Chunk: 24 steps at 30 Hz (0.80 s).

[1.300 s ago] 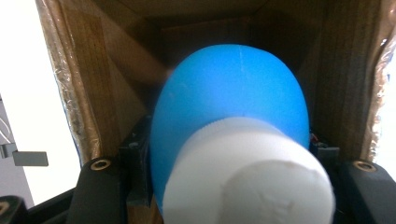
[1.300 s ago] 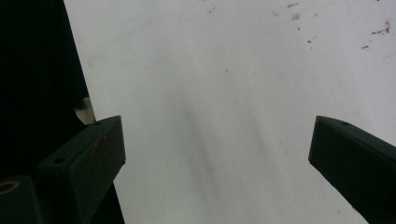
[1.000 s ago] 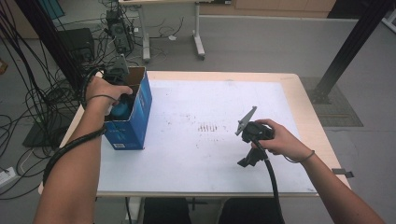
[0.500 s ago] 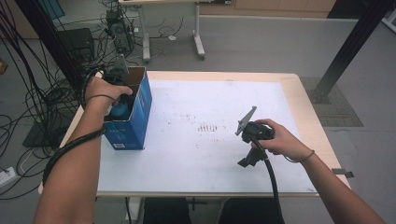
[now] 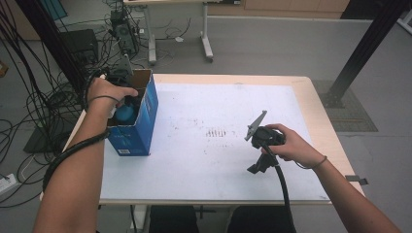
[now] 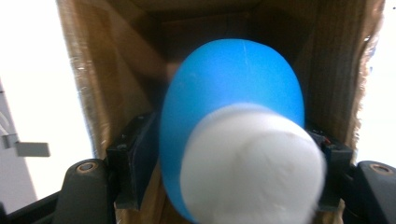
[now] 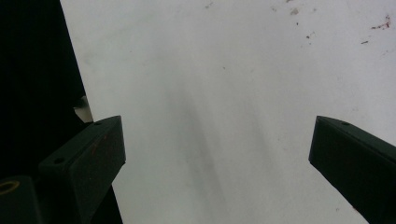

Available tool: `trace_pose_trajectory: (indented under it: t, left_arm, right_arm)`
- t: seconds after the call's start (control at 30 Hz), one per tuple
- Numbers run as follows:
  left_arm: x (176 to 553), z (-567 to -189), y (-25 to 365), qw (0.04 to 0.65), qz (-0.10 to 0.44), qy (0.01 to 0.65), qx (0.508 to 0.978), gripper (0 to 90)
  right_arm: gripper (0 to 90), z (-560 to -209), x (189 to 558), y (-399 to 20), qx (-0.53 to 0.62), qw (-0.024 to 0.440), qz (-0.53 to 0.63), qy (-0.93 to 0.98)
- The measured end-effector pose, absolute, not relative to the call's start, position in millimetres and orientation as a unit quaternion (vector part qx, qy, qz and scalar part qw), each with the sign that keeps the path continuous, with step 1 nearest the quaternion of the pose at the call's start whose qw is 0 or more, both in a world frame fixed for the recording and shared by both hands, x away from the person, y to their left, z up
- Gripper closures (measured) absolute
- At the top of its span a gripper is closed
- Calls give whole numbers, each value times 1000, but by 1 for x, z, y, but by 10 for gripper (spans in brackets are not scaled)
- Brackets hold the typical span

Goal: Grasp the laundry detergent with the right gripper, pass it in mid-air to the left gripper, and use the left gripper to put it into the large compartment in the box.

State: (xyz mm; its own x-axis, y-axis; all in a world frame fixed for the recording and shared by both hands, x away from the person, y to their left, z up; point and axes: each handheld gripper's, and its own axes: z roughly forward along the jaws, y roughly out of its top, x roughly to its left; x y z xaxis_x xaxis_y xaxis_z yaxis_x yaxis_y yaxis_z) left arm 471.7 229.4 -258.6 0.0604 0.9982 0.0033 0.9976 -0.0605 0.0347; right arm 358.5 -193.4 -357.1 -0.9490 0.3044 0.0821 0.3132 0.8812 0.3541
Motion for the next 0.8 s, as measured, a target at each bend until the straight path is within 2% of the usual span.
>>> trace_pose_trajectory:
  t: [0.43,0.73,0.8]
  left_arm:
    - [468,-231,225,23,27,680,733,287]
    - [463,-199,221,32,47,675,736,242]
    - [461,-192,218,34,48,674,737,206]
  right_arm:
    - [38,-357,358,-193,-161,12,-183,-970]
    - [37,-355,357,-194,-162,8,-184,-969]
    - [38,-355,356,-194,-161,8,-184,-970]
